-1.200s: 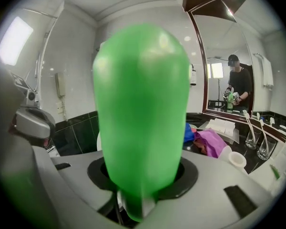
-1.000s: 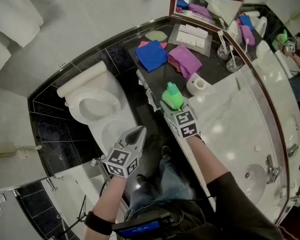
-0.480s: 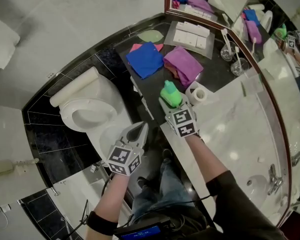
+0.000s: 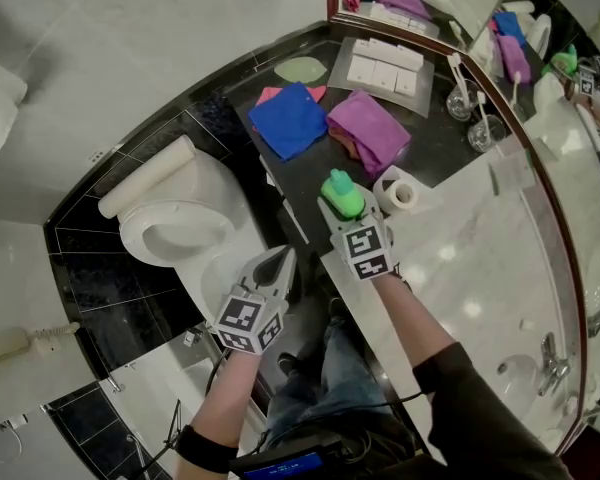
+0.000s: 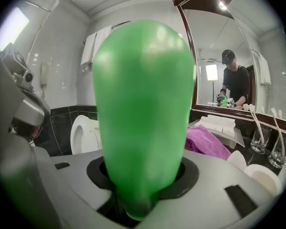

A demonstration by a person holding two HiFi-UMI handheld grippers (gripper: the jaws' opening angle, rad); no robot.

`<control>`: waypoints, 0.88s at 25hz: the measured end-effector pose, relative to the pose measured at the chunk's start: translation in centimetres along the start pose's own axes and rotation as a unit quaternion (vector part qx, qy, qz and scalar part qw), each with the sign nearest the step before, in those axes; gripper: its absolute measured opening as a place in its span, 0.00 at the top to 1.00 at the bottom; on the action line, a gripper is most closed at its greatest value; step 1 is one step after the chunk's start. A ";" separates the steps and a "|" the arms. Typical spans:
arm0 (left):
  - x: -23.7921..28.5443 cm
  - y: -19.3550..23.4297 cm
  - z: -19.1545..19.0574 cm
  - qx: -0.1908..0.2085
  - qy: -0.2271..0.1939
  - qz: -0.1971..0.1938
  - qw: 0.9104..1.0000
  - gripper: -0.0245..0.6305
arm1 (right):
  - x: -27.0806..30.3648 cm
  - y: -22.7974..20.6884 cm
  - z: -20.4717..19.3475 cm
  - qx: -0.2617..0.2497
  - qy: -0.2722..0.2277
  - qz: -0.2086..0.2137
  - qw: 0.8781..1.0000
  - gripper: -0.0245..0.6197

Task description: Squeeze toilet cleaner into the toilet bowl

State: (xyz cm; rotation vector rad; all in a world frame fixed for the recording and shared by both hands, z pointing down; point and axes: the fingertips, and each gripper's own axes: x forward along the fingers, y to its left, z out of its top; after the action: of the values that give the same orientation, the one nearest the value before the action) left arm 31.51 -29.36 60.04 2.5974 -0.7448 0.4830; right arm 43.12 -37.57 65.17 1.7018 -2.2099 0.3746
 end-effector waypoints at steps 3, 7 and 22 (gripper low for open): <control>-0.1 -0.1 0.0 0.000 0.001 0.001 1.000 0.96 | -0.1 -0.2 -0.3 -0.002 0.005 -0.008 1.000 0.63; -0.2 -0.1 -0.1 -0.002 -0.001 0.001 1.000 0.96 | -0.1 -0.4 -0.4 0.004 0.013 -0.013 1.000 0.48; -6.3 -2.0 1.3 0.005 -0.028 -0.005 1.000 0.96 | -7.4 0.9 1.0 -0.019 0.032 -0.061 0.997 0.48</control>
State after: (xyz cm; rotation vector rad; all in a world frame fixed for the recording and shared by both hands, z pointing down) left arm 27.92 -25.69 55.68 2.6326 -0.7489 0.4125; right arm 43.94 -31.20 61.23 1.7694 -2.0438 0.3499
